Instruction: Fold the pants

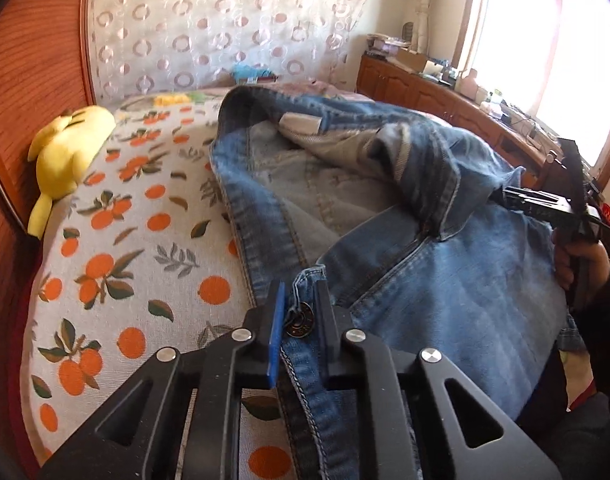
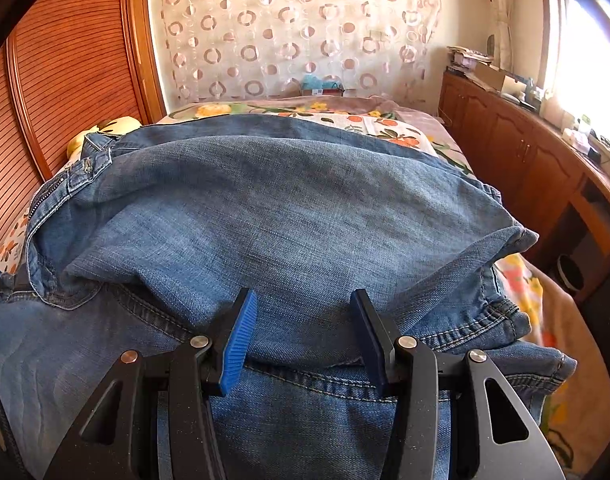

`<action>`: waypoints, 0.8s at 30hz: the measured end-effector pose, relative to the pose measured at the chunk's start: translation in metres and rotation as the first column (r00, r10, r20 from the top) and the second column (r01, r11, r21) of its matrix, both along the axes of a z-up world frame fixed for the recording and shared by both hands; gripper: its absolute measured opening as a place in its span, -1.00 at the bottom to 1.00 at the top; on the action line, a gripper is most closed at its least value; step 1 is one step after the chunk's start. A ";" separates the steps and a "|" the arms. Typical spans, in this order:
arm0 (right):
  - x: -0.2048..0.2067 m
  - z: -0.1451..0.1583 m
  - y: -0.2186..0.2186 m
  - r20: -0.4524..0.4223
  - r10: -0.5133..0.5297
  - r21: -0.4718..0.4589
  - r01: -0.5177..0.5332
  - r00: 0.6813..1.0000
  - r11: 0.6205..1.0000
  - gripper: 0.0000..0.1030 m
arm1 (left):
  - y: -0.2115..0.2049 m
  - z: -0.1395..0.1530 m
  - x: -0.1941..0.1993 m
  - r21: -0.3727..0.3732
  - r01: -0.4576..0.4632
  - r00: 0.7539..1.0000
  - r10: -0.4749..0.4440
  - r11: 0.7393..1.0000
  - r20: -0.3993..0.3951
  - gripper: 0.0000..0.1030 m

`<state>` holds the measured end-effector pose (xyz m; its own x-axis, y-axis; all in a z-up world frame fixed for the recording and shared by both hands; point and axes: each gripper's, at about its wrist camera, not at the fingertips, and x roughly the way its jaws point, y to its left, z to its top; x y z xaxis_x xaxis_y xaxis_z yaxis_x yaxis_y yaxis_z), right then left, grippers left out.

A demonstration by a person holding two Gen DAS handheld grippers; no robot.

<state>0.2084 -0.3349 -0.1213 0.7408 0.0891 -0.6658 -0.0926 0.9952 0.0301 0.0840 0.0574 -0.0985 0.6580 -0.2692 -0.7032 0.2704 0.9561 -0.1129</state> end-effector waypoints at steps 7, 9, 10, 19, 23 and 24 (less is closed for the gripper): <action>-0.002 0.000 -0.004 0.009 -0.009 0.018 0.009 1.000 1.000 -0.02 | 0.002 0.061 -0.006 -0.005 -0.021 0.984 0.021 1.000 0.177 -0.85; -0.002 0.000 -0.005 0.009 -0.011 0.020 0.010 1.000 1.000 -0.02 | -0.001 0.067 0.002 0.023 -0.034 0.980 0.029 0.999 0.197 -0.89; -0.002 0.000 -0.005 0.008 -0.010 0.018 0.010 1.000 1.000 -0.02 | -0.002 0.067 0.009 0.042 -0.043 0.980 0.034 0.998 0.197 -0.89; -0.002 0.000 -0.002 0.006 -0.011 0.018 0.011 1.000 1.000 -0.02 | 0.011 0.012 0.050 0.147 -0.121 0.992 0.112 0.982 0.065 -0.96; -0.002 0.000 -0.002 0.004 -0.011 0.015 0.011 1.000 1.000 -0.02 | 0.007 0.021 0.047 0.114 -0.108 0.992 0.100 0.988 0.075 -0.88; -0.002 0.001 -0.002 0.004 -0.011 0.014 0.011 1.000 1.000 -0.02 | 0.004 0.025 0.047 0.106 -0.099 0.993 0.091 0.989 0.076 -0.80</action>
